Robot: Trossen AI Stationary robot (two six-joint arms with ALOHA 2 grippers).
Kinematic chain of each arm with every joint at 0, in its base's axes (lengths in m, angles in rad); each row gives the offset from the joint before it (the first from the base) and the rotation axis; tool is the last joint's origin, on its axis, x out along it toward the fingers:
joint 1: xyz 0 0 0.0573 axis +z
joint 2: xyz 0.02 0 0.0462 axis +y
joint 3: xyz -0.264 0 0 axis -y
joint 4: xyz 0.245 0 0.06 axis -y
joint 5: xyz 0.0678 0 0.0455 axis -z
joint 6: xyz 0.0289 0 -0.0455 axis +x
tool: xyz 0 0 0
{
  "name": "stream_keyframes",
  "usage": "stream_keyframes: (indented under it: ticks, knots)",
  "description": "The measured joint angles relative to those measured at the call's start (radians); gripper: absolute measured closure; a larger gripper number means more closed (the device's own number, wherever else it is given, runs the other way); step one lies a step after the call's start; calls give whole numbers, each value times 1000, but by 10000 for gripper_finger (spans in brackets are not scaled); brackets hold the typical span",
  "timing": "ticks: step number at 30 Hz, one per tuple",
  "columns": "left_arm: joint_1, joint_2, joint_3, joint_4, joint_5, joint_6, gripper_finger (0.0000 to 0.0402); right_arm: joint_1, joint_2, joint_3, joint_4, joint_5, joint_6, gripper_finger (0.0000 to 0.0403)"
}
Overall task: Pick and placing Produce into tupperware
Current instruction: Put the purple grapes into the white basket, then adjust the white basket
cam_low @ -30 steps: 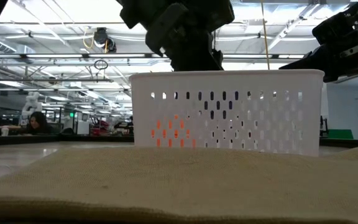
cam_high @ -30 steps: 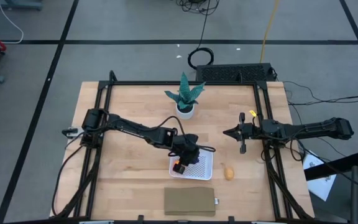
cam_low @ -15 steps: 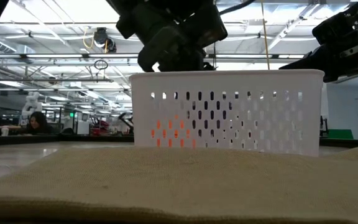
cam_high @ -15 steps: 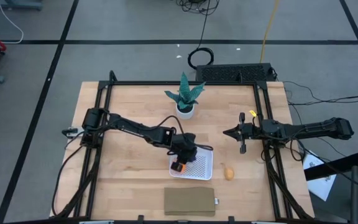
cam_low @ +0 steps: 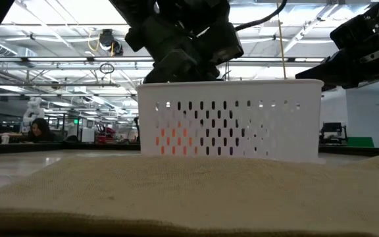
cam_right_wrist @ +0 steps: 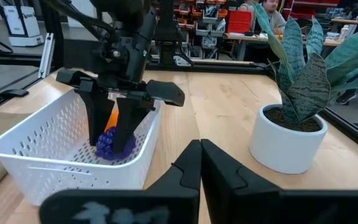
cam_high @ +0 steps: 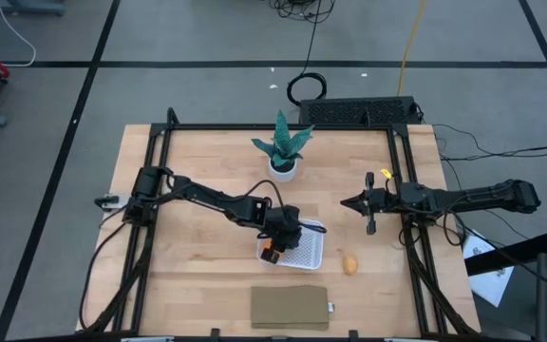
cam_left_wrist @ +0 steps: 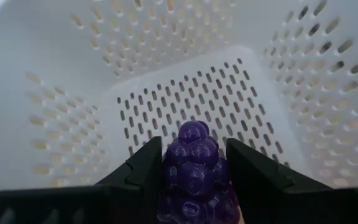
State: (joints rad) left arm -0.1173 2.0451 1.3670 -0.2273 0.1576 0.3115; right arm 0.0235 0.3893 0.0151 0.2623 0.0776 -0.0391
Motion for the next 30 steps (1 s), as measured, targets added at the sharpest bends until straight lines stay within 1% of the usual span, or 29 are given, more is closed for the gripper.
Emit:
stream_keyframes:
  ticks: [4,6,12,16,22,26,28,30]
  knots:
    - [0,0,0,-3,1,0,246,0,2,0,0,0,0,403]
    - [-3,0,0,-1,1,0,237,0,2,0,-1,0,0,403]
    - [-6,0,0,-2,1,0,181,0,2,0,1,0,-1,403]
    - [-6,0,1,-2,1,1,159,0,2,0,2,0,-1,403]
    - [-12,0,48,-19,1,6,163,0,2,0,2,0,0,403]
    - [-19,-25,101,-51,0,24,171,0,2,0,2,0,0,403]
    - [-23,-50,118,-96,-3,27,176,0,2,0,5,0,0,403]
    - [-24,-71,144,-118,-30,12,180,0,2,0,7,0,0,403]
